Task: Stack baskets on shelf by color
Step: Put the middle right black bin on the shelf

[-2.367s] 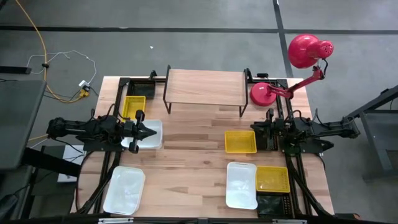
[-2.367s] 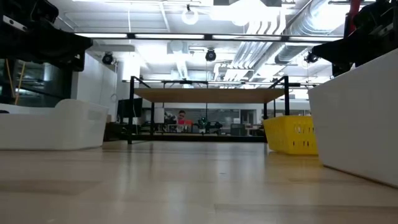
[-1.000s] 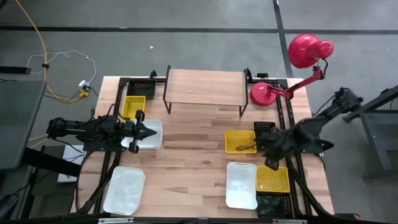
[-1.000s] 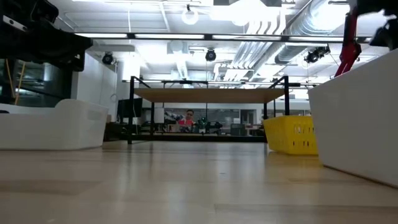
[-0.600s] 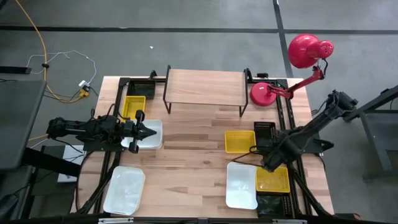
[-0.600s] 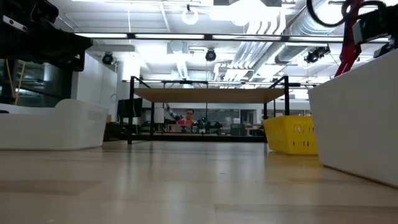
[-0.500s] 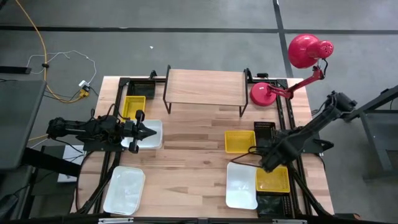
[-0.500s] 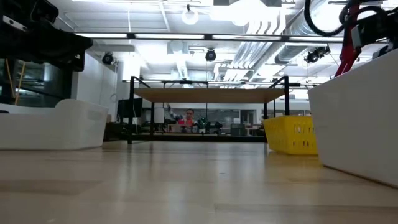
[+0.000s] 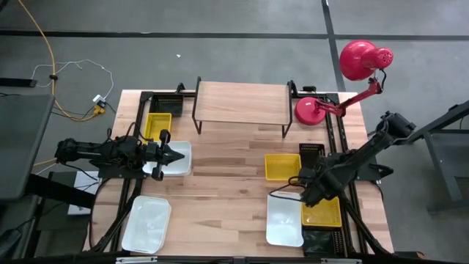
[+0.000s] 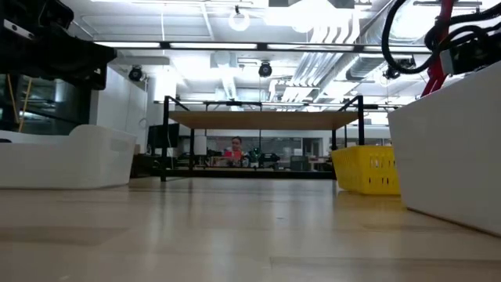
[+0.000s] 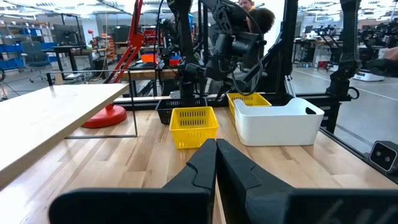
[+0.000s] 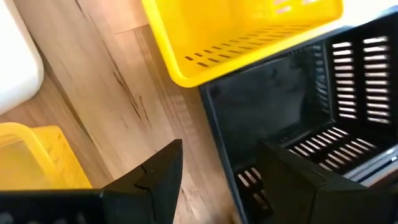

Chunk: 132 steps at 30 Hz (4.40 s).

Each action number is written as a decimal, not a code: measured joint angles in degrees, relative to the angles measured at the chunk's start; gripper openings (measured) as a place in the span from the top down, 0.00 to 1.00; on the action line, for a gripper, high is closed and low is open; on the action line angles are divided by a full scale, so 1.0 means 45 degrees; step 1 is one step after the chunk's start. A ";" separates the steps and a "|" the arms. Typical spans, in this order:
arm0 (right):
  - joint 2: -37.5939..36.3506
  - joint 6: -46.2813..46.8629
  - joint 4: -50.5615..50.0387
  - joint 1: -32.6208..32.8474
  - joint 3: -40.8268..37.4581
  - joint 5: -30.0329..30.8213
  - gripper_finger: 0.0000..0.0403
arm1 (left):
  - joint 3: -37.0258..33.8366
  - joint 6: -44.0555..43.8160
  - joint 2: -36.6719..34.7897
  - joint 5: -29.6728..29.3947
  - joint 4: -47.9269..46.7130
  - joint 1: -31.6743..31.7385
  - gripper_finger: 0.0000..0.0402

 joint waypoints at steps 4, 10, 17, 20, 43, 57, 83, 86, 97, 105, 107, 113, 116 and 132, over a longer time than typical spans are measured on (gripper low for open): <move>0.0473 -0.0242 0.0038 0.0000 -0.0005 -0.0009 0.52 | 0.0002 0.0004 0.0000 0.0001 -0.0003 0.0003 1.00; 0.1142 -0.0291 -0.0018 -0.0266 -0.0005 -0.0091 0.52 | 0.0002 0.0004 -0.0002 0.0002 -0.0002 0.0001 1.00; 0.1439 -0.0863 -0.0057 -0.0775 -0.0005 0.0084 0.60 | 0.0002 0.0004 -0.0003 -0.0001 -0.0001 -0.0001 1.00; 0.1431 -0.1271 -0.0104 -0.0936 -0.0005 -0.0217 0.74 | 0.0004 0.0004 0.0000 0.0004 0.0001 0.0004 1.00; 0.1411 -0.2675 -0.4765 -0.0987 0.6145 -0.1734 1.00 | 0.0001 0.0002 -0.0002 0.0001 -0.0002 0.0000 1.00; 0.1402 -0.8980 0.0225 -0.1270 0.9858 0.0473 1.00 | 0.0000 0.0004 0.0000 -0.0001 -0.0001 0.0002 1.00; 0.3128 -1.2603 -0.1649 -0.7611 0.9890 0.4898 1.00 | 0.0000 0.0004 0.0000 0.0004 0.0001 0.0004 1.00; 0.3309 -1.2754 -0.1707 -0.7972 0.9889 0.4989 1.00 | 0.0002 0.0004 0.0000 0.0001 -0.0001 0.0004 1.00; 0.3666 -1.3934 -0.1629 -0.9668 0.9889 0.4419 1.00 | 0.0000 0.0004 -0.0004 0.0000 0.0000 0.0004 1.00; 0.3685 -1.3949 -0.1547 -1.0259 0.9889 0.3748 1.00 | 0.0000 0.0004 0.0000 0.0002 -0.0002 0.0004 1.00; 0.3685 -1.3947 -0.1542 -1.0338 0.9889 0.3383 1.00 | 0.0001 0.0004 0.0000 0.0001 -0.0003 0.0002 1.00; 0.3685 -1.3873 -0.1526 -1.0506 0.9889 0.3046 1.00 | 0.0000 0.0004 0.0000 -0.0001 -0.0004 -0.0001 1.00; 0.3685 -1.3921 -0.1497 -1.0511 0.9889 0.3057 1.00 | 0.0000 0.0004 -0.0002 -0.0001 -0.0001 0.0002 1.00; 0.3685 -1.3954 -0.1301 -1.0511 0.9884 0.3046 0.96 | 0.0004 0.0004 0.0000 0.0000 -0.0004 0.0004 1.00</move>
